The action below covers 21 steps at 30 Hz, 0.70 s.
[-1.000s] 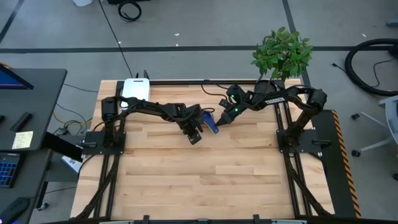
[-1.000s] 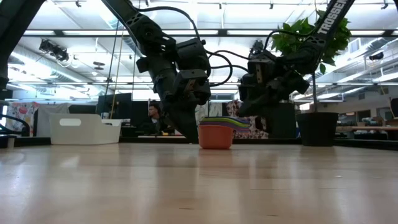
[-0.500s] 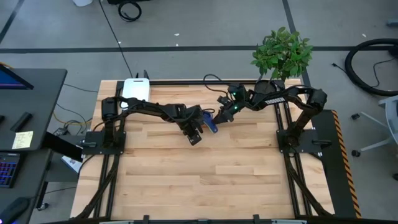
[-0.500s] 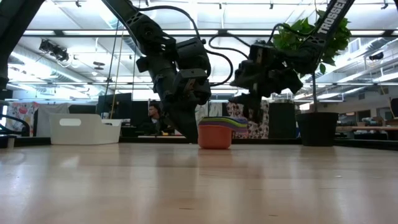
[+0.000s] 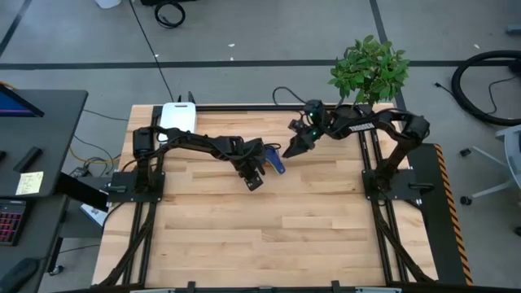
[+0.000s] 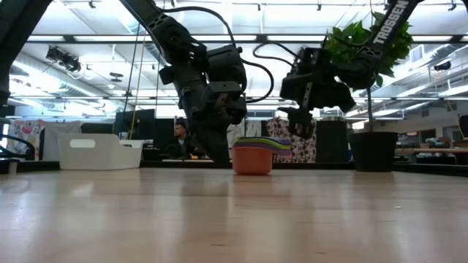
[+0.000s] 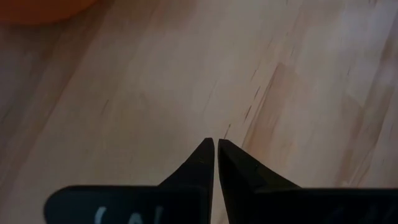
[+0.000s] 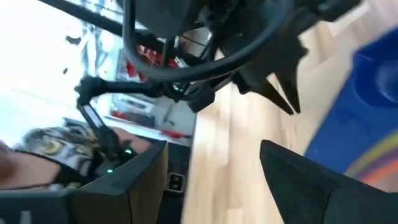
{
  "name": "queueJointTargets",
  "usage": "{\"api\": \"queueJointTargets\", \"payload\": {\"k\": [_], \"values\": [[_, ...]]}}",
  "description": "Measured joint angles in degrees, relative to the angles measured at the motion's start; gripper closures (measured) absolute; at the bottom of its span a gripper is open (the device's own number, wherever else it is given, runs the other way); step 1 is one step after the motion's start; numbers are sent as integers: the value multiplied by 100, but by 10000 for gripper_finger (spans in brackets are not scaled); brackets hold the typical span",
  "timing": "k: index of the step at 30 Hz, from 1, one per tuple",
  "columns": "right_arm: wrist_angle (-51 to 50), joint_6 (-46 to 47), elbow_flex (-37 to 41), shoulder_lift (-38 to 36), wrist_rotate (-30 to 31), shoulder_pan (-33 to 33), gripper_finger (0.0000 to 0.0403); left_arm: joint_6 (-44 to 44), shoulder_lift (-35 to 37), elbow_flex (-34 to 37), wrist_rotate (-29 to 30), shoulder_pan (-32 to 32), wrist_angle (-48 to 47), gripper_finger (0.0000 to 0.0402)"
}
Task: Nest measuring cups in basket
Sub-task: Put the stacked of measuring cups into the white bin
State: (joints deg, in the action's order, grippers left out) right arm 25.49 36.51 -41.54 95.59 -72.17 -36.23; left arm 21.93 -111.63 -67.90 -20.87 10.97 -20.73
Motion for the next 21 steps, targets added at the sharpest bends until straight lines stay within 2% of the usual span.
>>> {"api": "queueJointTargets", "payload": {"k": [3, 7, 13, 21], "values": [[-237, 207, 0, -2, 107, -301, 143, 0, 0, 2, 3, 1, -27, 374], [-1152, 65, 0, -2, 851, -581, 144, 0, 0, 2, 1, -5, -28, 374], [-2442, -549, 0, -2, 1442, -559, 143, 0, 0, 2, 3, -70, -29, 374], [-2647, -589, 2, -2, 1745, -313, 146, 0, 0, 2, 3, -71, -29, 374]]}}
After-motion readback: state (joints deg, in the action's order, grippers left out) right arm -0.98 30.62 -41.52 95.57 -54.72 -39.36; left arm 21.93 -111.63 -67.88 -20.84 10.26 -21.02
